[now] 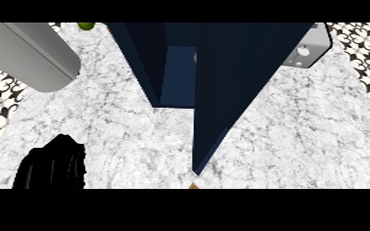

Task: Pick up the bottled water, place it into the cabinet and close the cabinet

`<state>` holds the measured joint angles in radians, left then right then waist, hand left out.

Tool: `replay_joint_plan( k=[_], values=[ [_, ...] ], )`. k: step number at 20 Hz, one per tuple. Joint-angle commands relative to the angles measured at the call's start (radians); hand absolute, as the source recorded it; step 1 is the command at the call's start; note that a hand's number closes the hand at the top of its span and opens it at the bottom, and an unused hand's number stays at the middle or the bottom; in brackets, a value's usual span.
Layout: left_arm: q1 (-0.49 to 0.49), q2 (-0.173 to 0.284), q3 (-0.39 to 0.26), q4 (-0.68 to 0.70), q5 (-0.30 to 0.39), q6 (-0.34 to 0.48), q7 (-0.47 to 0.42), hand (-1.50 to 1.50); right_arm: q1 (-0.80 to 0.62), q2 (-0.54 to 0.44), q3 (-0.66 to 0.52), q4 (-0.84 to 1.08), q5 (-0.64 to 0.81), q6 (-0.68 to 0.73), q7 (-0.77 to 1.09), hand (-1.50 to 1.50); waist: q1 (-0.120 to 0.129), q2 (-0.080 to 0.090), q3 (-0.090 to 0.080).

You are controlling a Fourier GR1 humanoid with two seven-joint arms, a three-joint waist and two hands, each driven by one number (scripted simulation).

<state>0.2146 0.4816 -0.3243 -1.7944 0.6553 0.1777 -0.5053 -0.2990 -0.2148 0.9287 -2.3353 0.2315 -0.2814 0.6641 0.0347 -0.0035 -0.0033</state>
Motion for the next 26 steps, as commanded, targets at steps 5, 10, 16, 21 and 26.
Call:
replay_joint_plan(
  k=[5, 10, 16, 21, 26],
  values=[
    [0.032, 0.028, 0.047, -0.01, 0.026, -0.056, -0.012, 1.5, -0.249, 0.204, -0.149, 0.315, -0.051, -0.122, 0.005, 1.5, 0.021, 0.014, 0.0],
    [0.129, 0.101, 0.101, -0.039, 0.07, -0.174, -0.038, 1.5, -0.408, 0.211, -0.327, 0.495, -0.233, -0.159, -0.028, 1.5, 0.031, 0.012, 0.002],
    [0.187, 0.126, 0.16, -0.044, 0.097, -0.219, -0.039, 1.5, -0.458, 0.214, -0.536, 0.778, -0.469, 0.045, -0.192, 1.5, 0.013, 0.012, 0.004],
    [0.139, 0.102, 0.186, 0.01, 0.094, -0.239, -0.041, 1.5, -0.595, 0.214, -0.666, 1.097, -0.499, 0.179, -0.362, 1.5, 0.003, 0.014, 0.003],
    [0.154, 0.086, 0.174, -0.002, 0.07, -0.238, -0.041, 1.5, -0.609, 0.149, -0.746, 1.237, -0.517, 0.287, -0.445, 1.5, 0.003, 0.016, 0.003]
  ],
)
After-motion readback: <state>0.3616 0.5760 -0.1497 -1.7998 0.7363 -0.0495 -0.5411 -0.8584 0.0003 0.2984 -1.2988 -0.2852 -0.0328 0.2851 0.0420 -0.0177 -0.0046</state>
